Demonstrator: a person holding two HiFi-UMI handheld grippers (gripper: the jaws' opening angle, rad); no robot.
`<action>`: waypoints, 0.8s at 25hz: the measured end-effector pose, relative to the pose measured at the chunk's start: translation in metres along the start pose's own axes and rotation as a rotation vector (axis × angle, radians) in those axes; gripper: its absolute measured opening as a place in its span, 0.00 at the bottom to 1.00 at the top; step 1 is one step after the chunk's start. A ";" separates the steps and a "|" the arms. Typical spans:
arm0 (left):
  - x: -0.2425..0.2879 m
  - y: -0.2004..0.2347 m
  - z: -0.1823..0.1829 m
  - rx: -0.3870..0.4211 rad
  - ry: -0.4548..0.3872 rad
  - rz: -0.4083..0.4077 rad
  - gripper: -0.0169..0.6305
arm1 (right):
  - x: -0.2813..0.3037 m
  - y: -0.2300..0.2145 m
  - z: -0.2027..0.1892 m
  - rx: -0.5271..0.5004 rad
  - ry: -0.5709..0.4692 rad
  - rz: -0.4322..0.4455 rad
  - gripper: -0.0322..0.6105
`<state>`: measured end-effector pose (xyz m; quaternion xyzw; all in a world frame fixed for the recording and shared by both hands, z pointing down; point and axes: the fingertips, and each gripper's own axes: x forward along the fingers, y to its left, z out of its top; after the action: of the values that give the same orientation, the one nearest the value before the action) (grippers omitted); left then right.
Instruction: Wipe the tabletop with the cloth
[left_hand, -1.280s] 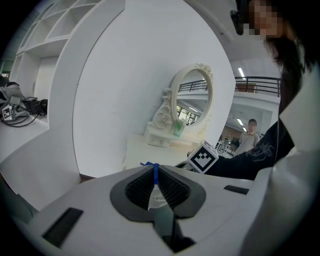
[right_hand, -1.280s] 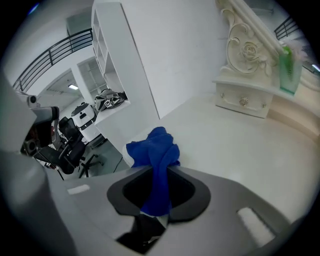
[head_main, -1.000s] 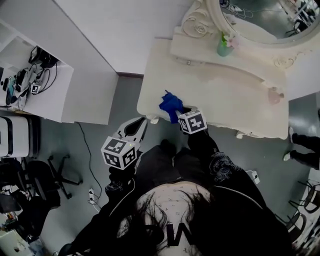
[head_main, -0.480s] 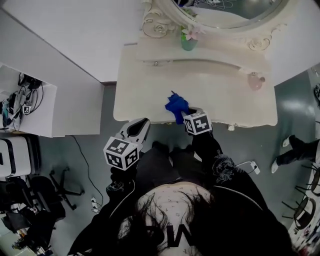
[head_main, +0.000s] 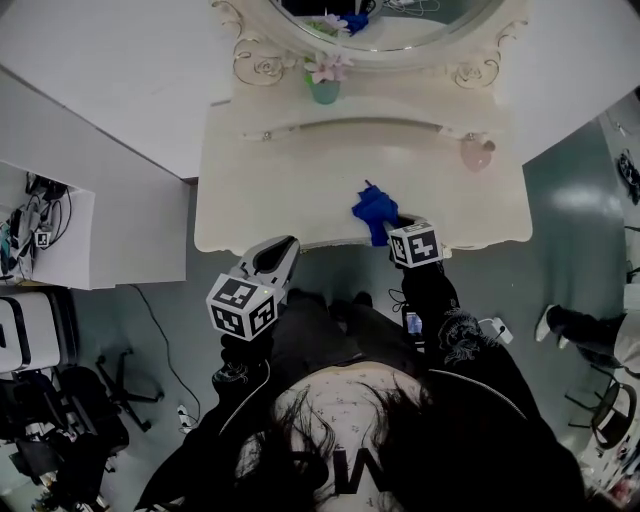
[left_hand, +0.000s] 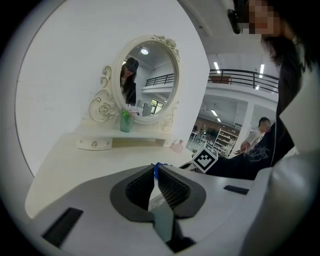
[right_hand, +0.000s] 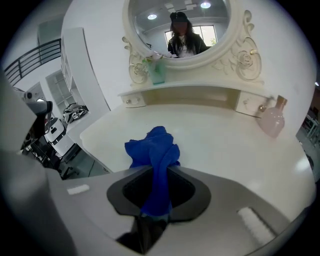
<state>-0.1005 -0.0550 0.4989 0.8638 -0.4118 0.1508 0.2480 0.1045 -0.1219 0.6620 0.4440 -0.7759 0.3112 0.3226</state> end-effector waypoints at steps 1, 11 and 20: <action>0.006 -0.005 0.000 0.000 -0.002 -0.003 0.03 | -0.007 -0.013 -0.002 0.006 0.001 -0.020 0.18; 0.064 -0.059 0.004 0.010 -0.007 -0.058 0.03 | -0.066 -0.141 -0.036 0.099 -0.018 -0.162 0.18; 0.083 -0.087 0.008 0.035 0.002 -0.072 0.03 | -0.128 -0.265 -0.079 0.241 -0.025 -0.352 0.18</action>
<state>0.0189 -0.0654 0.5045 0.8821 -0.3777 0.1498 0.2383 0.4093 -0.1079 0.6617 0.6120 -0.6475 0.3351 0.3066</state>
